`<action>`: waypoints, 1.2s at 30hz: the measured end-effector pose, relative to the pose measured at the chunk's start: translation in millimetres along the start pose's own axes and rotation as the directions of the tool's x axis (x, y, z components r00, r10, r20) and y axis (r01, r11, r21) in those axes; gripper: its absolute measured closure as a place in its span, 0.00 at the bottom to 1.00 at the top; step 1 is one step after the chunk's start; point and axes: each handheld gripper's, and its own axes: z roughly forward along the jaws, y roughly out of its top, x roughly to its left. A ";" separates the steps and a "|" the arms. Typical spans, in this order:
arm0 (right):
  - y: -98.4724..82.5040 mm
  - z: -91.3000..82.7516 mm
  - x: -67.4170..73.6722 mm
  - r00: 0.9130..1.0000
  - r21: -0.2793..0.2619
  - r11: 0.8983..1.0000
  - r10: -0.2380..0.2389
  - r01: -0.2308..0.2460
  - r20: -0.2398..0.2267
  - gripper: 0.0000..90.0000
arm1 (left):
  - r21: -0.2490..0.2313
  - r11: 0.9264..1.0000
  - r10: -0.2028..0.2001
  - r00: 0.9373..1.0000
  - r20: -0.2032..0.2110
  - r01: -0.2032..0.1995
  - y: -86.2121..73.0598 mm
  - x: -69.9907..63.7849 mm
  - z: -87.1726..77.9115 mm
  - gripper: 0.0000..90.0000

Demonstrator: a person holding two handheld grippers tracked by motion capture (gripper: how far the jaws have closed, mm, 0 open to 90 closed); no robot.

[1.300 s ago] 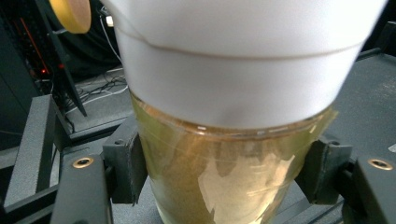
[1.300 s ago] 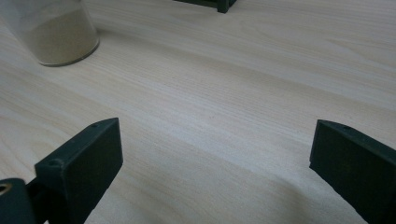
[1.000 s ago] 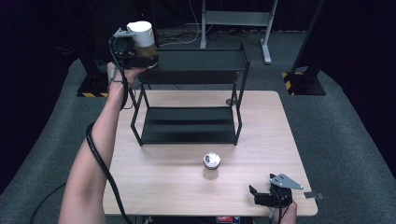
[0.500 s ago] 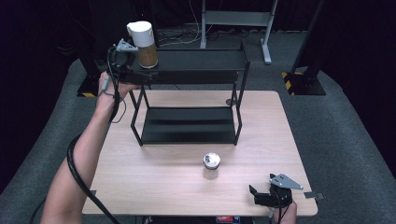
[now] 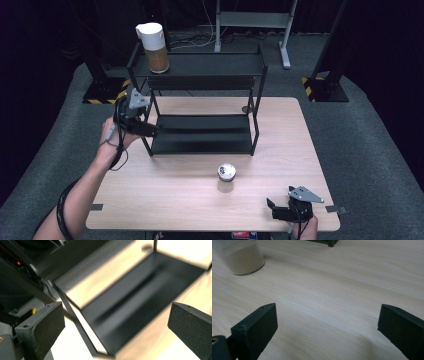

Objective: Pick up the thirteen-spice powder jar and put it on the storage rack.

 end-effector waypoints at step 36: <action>1.4 0.9 0.9 1.000 0.008 1.000 0.000 0.000 0.003 0.02 | 0.100 0.959 -0.276 0.954 0.115 0.266 -194.2 -65.7 54.0 0.00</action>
